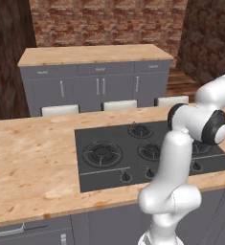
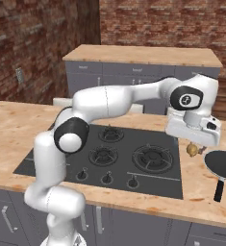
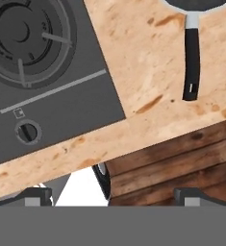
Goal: Place the pan on the front center burner on the stove. Then place the tomato and the onion in the pan and turn on the front center burner.
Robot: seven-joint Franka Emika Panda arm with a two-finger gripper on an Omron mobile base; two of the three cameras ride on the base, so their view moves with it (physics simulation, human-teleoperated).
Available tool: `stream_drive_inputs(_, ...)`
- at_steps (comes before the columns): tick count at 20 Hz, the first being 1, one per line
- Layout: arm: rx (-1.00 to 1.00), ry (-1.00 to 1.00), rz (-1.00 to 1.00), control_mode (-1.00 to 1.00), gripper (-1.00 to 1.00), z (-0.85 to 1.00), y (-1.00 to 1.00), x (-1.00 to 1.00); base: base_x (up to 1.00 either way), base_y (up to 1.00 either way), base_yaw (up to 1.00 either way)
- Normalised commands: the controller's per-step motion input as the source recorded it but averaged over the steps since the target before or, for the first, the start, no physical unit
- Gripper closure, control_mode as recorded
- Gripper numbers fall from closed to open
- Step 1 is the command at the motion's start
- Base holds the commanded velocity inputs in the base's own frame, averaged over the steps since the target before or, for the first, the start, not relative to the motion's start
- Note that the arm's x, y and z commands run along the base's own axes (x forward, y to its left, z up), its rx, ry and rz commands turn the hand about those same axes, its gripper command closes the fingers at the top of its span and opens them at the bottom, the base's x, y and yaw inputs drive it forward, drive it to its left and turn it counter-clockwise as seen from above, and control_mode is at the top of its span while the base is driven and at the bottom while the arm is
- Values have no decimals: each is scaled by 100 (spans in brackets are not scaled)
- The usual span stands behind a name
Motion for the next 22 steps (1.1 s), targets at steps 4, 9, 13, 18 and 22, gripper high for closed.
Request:
stream_drive_inputs(4, 0, 2, 1, -100, -100, -14, -31, 0, 0, 0, 0)
stream_drive_inputs(9, 0, 3, 11, -100, -100, -18, -24, -2, 0, 0, 0)
stream_drive_inputs(13, 0, 7, 16, -100, -100, -36, -10, -7, 0, 0, 0)
stream_drive_inputs(18, 0, 4, 17, -100, -100, -39, -6, 0, 0, 0, 0)
stream_drive_inputs(22, 0, 1, 17, -100, -100, -34, 0, 0, 0, 0, 0)
